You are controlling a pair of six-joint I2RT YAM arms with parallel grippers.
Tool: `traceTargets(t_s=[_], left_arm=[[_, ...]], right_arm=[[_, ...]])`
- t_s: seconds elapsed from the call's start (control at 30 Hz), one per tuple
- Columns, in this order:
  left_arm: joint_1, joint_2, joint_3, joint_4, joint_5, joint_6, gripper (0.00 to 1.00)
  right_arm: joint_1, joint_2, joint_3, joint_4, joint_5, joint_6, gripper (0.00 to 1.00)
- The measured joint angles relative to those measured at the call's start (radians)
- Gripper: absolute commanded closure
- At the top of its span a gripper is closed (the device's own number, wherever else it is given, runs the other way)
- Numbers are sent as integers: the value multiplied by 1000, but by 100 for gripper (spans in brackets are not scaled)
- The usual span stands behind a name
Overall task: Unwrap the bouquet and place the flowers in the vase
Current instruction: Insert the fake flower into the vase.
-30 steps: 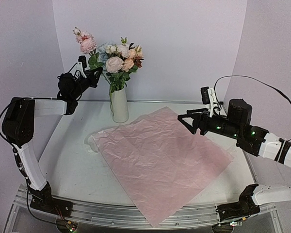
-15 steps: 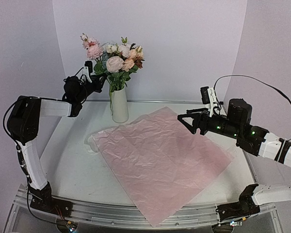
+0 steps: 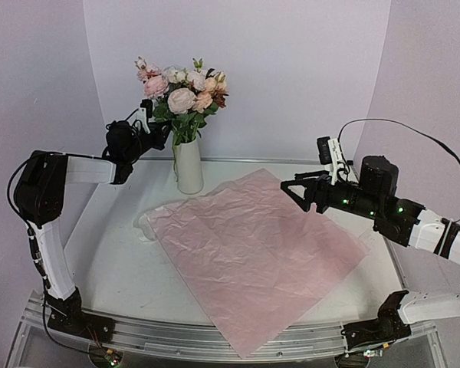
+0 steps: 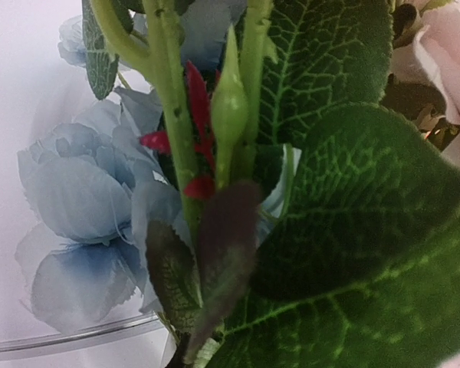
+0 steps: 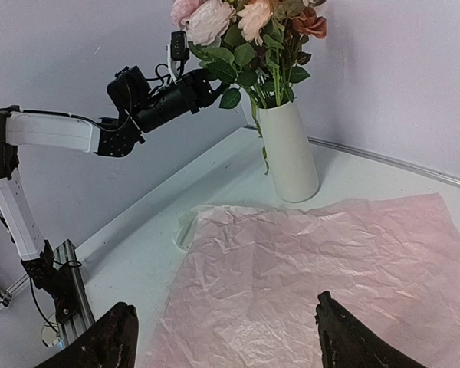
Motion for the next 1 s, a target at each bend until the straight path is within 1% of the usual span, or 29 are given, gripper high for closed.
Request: traceTargets(t_s=[0.43,0.53,0.67,0.77,0.93,1.0], left_arm=[[-4,31,-1,22,0,6,99],[-5,43,-1,35,-1,5,94],[-5,44,-1,38,-2,2,92],[-6,44,-2,38,-5,0,82],[-6,42,-22,-20,-22,-3,72],[-8,41,-33,-44,-30,-5,67]], right_arm=[[0,-4,0,-2,0,0,20],[0,-7,0,-4,0,1,20],[0,-8,0,-6,0,3,20],[0,-8,0,-6,0,3,20],[0,-8,0,-7,-2,6,20],[0,-8,0,-7,-3,7,20]])
